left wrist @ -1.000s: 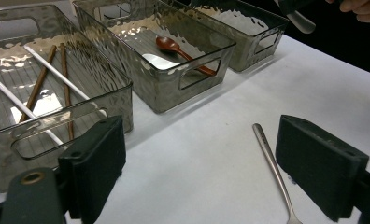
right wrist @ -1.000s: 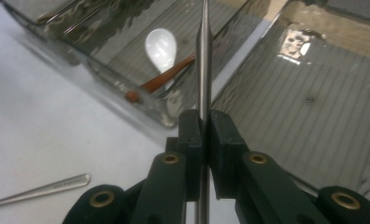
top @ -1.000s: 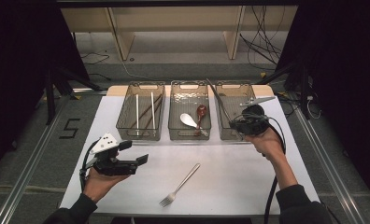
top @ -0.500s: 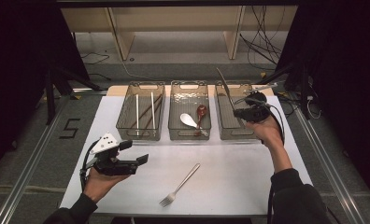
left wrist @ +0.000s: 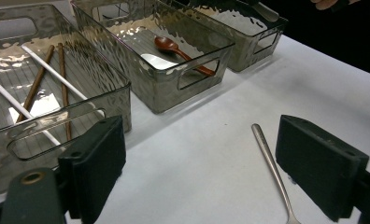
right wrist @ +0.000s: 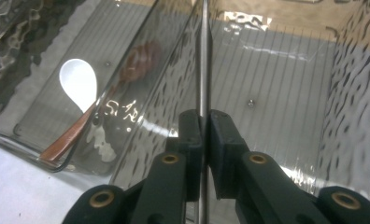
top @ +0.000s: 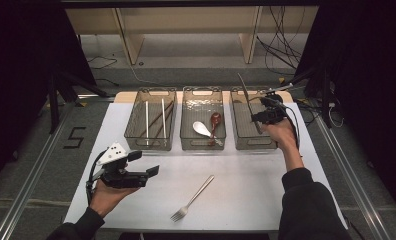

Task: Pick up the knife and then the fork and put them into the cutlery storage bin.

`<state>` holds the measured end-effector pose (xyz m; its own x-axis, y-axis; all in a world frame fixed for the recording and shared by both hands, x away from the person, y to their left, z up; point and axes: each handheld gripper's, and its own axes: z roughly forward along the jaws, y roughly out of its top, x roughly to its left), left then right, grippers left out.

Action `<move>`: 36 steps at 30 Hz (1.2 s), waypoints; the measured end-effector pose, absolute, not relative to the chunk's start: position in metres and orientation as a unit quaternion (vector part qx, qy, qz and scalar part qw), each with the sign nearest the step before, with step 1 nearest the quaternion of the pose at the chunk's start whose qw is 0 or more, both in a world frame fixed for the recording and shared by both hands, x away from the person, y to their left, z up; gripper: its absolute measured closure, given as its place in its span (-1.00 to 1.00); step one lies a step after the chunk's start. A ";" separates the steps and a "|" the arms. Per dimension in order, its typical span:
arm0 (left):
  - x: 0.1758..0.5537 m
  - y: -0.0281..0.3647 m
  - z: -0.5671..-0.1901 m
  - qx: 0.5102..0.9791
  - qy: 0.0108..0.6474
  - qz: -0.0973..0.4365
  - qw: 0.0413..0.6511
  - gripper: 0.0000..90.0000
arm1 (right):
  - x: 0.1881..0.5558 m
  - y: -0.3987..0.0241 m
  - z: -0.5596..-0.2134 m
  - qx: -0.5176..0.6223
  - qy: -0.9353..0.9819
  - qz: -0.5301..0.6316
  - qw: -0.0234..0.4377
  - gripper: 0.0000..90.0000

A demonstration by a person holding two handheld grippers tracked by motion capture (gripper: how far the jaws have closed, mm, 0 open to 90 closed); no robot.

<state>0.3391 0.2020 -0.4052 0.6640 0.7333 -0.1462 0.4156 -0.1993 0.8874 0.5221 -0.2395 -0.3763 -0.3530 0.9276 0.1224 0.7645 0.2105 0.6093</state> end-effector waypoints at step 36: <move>0.338 0.202 -0.403 0.759 0.375 0.162 0.507 -0.65 | 0.470 -0.199 -0.356 0.442 0.810 0.365 0.127 -0.17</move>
<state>0.3377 0.2022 -0.4035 0.6665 0.7335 -0.1332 0.4047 -0.2059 0.8910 0.4704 -0.1985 -0.3565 -0.5778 0.8077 0.1173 0.6224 0.3431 0.7035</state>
